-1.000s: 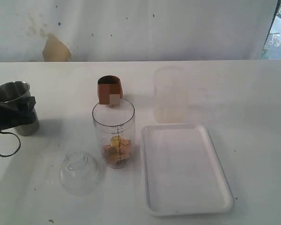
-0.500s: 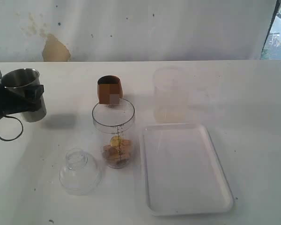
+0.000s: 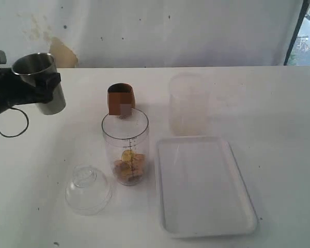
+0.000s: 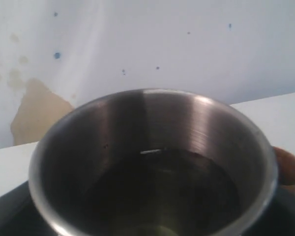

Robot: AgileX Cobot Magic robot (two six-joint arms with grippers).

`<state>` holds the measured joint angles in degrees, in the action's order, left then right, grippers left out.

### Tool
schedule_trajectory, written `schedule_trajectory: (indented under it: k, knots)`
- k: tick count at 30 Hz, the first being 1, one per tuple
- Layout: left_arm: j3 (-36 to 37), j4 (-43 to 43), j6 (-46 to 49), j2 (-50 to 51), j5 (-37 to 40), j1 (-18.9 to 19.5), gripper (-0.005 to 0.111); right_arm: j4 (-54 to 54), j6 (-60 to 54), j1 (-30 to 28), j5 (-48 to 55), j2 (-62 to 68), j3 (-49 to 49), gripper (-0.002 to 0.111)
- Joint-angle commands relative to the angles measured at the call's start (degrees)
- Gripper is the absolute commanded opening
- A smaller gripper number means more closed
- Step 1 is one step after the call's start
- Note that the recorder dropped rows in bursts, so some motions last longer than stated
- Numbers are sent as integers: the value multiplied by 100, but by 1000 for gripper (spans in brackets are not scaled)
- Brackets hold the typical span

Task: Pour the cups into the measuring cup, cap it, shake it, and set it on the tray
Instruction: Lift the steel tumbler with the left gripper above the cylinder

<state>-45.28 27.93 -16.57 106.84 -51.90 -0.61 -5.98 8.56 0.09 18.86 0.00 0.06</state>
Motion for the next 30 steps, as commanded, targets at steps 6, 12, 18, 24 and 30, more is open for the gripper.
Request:
schedule_trajectory:
  k: [6,12,18,24,30]
  knots:
    - [-967,1563,-836,-159,106,-256,0,-2,48,-1,-47,0,-6,0]
    - [-1574,2513,-1727,-159,388,-694,0,-2,47,-1,26,0,-6,0]
    - [-1708,3271,-2088,-159,79,-952,0,-2,47,-1,26,0,-6,0]
    - [-1708,3642,-2088,-149,-360,-999,0,-2,47,-1,26,0,-6,0]
    - [-1708,4371,-2088,-149,-716,-999,0,-2,47,-1,26,0,-6,0]
